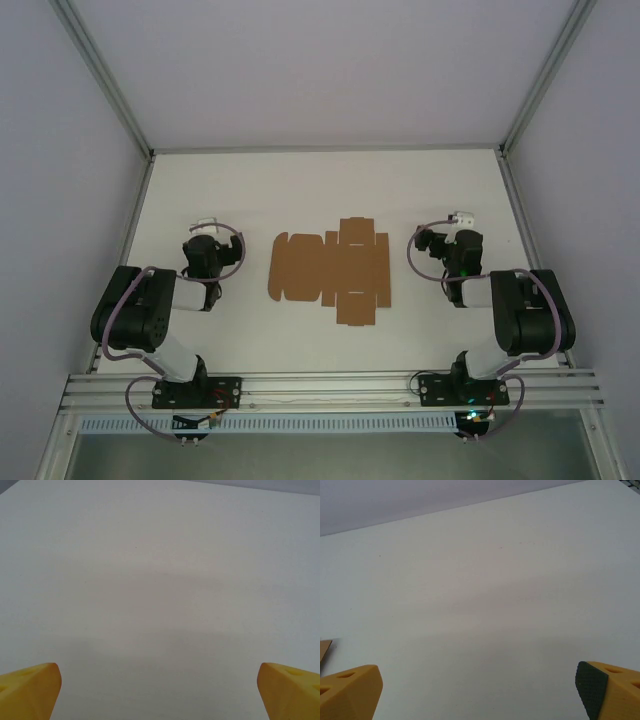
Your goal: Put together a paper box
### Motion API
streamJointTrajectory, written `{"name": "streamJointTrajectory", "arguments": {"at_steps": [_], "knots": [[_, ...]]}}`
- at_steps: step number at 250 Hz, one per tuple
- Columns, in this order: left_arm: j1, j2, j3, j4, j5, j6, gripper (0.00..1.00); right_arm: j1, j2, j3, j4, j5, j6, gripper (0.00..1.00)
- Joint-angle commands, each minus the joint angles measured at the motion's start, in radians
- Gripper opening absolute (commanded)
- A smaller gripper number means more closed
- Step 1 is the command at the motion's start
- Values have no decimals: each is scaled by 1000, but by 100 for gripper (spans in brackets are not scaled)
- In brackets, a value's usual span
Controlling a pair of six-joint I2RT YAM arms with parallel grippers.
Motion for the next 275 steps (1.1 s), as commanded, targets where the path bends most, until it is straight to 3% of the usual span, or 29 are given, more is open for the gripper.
{"name": "streamJointTrajectory", "arguments": {"at_steps": [1, 170, 198, 212, 232, 275], "knots": [[7, -14, 17, 11, 16, 12, 100, 3, 5, 16, 34, -13, 7, 100], [7, -16, 18, 7, 20, 11, 100, 2, 5, 14, 35, -14, 8, 100], [7, -17, 20, 9, 19, 14, 100, 3, -6, 2, 48, 38, 26, 100], [8, -37, 37, -45, 22, 11, 100, 2, -28, -20, 69, 77, 44, 100], [9, -103, 84, -172, -5, 3, 100, 3, -53, -36, 82, 41, 25, 100], [8, -279, 166, -457, -46, -67, 100, 8, -171, 90, -231, 56, 20, 100]]}}
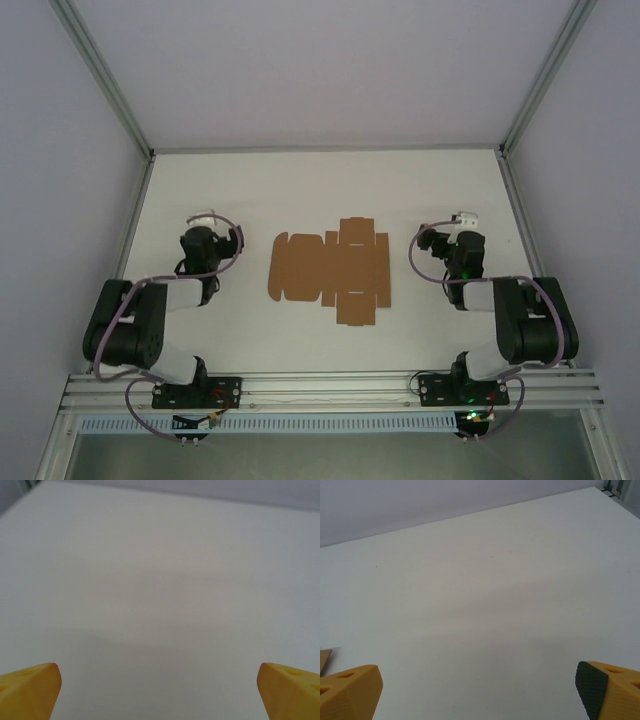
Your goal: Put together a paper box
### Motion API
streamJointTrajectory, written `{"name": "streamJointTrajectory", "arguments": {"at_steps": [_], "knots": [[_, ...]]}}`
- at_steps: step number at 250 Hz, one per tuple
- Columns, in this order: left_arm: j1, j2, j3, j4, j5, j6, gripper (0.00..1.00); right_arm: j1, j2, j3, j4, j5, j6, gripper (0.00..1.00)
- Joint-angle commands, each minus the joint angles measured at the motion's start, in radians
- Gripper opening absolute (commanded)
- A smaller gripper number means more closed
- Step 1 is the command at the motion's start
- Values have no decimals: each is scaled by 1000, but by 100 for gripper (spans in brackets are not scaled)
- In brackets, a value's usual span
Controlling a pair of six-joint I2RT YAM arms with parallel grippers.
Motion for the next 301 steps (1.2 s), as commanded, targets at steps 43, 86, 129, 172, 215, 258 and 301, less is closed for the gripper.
{"name": "streamJointTrajectory", "arguments": {"at_steps": [43, 86, 129, 172, 215, 258, 301], "knots": [[1, -220, 257, -605, 99, -261, 100, 35, -223, 317, -711, -18, 170, 98], [-50, -186, 337, -720, 295, -382, 100, 147, -173, 515, -1127, -125, 312, 93], [-96, -83, 329, -731, 436, -489, 100, 279, -73, 595, -1322, -224, 367, 73], [-153, 79, 330, -657, 607, -499, 97, 302, 58, 554, -1200, -360, 433, 46], [-161, 169, 367, -687, 627, -481, 97, 301, 239, 610, -1211, -377, 431, 29], [-172, 231, 370, -690, 654, -461, 97, 301, 305, 620, -1281, -233, 392, 26], [-191, 292, 364, -562, 838, -486, 85, 299, 372, 610, -1270, -256, 350, 20]]}}
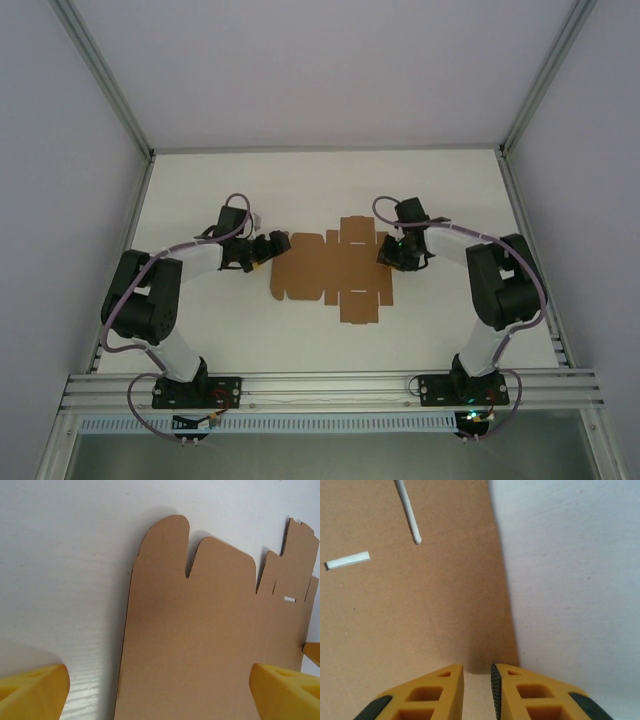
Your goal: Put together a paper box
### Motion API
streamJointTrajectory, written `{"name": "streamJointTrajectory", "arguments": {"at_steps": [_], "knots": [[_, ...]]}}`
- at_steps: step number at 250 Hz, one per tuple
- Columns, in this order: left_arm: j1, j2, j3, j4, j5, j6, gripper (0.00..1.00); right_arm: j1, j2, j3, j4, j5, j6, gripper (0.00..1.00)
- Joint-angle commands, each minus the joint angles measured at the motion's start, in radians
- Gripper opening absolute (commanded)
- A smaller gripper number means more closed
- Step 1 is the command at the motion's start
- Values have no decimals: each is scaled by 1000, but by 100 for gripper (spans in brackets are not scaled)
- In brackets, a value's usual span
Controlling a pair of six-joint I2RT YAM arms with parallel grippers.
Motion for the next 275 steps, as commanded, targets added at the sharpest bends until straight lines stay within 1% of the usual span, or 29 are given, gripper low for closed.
{"name": "streamJointTrajectory", "arguments": {"at_steps": [1, 16, 39, 48, 71, 96, 111, 121, 148, 161, 170, 186, 205, 212, 228, 246, 253, 259, 275], "knots": [[-29, 57, -1, 110, 192, -20, 85, -2, 77, -14, -47, 30, -41, 20], [-34, 58, -18, 177, 226, -49, 82, -4, 85, -20, -25, 18, -32, 19], [-39, 37, -43, 252, 246, -94, 78, -12, 94, -17, -17, 0, -31, 19], [-42, 21, -51, 268, 242, -103, 77, -12, 96, -19, -10, -8, -34, 19], [-50, -30, -64, 281, 218, -104, 70, -17, 91, -34, 14, -21, -38, 19], [-59, -72, -46, 265, 199, -98, 55, -20, 74, -51, 44, -27, -30, 20], [-66, -80, -18, 231, 192, -81, 42, -20, 61, -57, 67, -50, -30, 21], [-72, -81, 0, 208, 187, -64, 35, -20, 53, -62, 84, -66, -30, 21], [-87, -63, 38, 181, 180, -26, 23, -19, 12, -77, 130, -95, -24, 22], [-91, -51, 58, 174, 185, -22, 11, -21, -9, -73, 136, -104, -22, 22], [-90, -47, 71, 165, 188, -19, 0, -23, -28, -72, 138, -109, -24, 23], [-92, -61, 82, 158, 196, 4, 0, -33, -70, -65, 138, -115, -30, 25], [-92, -100, 93, 139, 187, 26, 0, -66, -138, -64, 137, -153, -30, 34], [-92, -119, 100, 130, 180, 26, 0, -86, -174, -67, 140, -171, -27, 40], [-93, -165, 118, 125, 183, 25, 0, -124, -250, -75, 147, -203, -35, 50], [-93, -221, 139, 126, 190, 20, 0, -167, -341, -82, 151, -243, -71, 71], [-93, -243, 151, 124, 195, 22, 0, -181, -371, -80, 149, -259, -89, 77], [-92, -261, 161, 124, 198, 21, 0, -191, -393, -80, 144, -265, -96, 81], [-93, -306, 186, 127, 203, 15, 0, -221, -444, -74, 136, -294, -112, 83]]}}
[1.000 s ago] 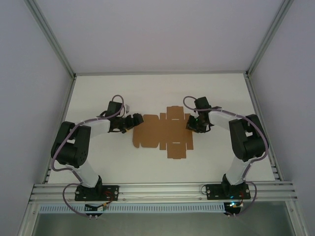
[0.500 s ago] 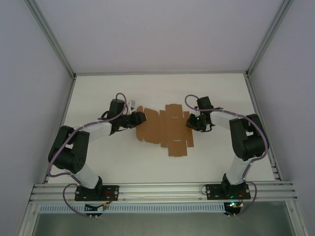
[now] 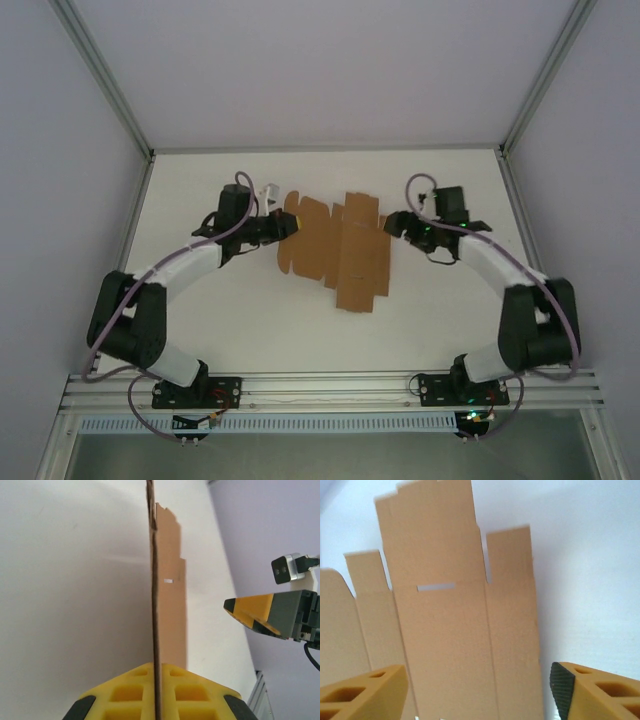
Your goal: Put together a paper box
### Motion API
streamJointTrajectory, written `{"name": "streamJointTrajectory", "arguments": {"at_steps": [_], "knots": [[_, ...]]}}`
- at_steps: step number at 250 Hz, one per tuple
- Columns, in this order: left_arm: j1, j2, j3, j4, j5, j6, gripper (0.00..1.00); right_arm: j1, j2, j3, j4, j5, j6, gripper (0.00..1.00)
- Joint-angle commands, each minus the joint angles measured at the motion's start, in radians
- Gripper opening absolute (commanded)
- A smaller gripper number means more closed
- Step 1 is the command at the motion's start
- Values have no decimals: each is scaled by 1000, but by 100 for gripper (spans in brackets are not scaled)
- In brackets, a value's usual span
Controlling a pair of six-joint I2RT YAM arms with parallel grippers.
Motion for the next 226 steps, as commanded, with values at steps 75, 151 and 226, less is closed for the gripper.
{"name": "streamJointTrajectory", "arguments": {"at_steps": [75, 151, 226], "knots": [[-5, -272, 128, 92, 84, -45, 0, -120, -193, 35, 2, -324, -79, 80], [-4, -366, 85, 153, 81, -64, 0, -122, -225, 24, 107, -526, -21, 63], [-5, -389, 69, 194, 98, -93, 0, -121, -252, -8, 177, -589, -24, 35]]}}
